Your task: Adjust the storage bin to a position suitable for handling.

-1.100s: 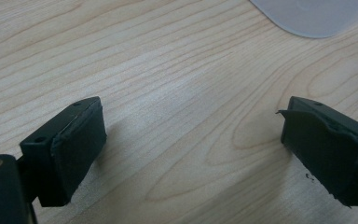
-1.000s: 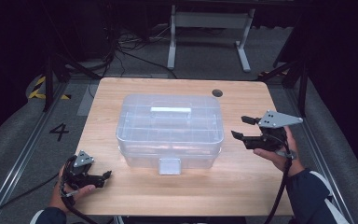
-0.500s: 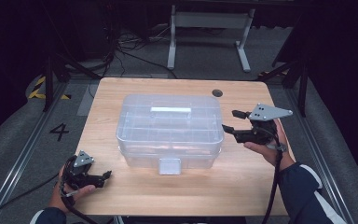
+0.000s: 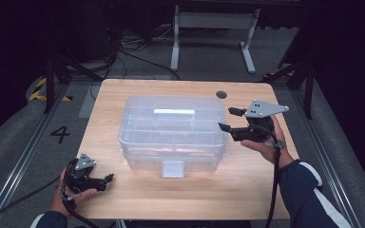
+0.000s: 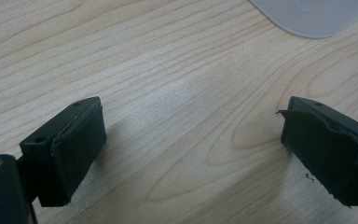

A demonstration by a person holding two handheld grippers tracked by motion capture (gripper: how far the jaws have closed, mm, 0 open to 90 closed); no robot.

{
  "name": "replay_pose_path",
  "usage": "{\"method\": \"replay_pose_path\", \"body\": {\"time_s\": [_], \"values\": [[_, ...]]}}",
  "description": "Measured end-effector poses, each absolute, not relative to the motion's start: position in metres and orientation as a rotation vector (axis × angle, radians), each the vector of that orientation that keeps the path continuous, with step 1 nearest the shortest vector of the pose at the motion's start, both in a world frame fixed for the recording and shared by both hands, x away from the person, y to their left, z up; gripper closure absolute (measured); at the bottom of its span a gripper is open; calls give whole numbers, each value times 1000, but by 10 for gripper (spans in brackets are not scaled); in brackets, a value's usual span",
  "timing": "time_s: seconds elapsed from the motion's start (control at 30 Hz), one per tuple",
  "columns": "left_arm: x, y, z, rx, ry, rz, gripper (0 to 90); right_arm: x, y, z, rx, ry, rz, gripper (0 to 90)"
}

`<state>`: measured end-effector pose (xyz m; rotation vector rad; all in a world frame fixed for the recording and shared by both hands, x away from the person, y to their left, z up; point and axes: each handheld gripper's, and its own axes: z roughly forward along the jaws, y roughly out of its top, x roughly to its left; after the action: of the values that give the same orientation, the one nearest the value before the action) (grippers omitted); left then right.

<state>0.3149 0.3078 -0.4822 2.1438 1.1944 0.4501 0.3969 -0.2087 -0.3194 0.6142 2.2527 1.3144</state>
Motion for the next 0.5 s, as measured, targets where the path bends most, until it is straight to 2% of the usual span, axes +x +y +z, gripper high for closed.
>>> {"method": "replay_pose_path", "body": {"time_s": [0.5], "values": [[315, 308, -482, 2146, 1192, 452, 71, 402, -176, -313, 532, 2309, 1314, 368]]}}
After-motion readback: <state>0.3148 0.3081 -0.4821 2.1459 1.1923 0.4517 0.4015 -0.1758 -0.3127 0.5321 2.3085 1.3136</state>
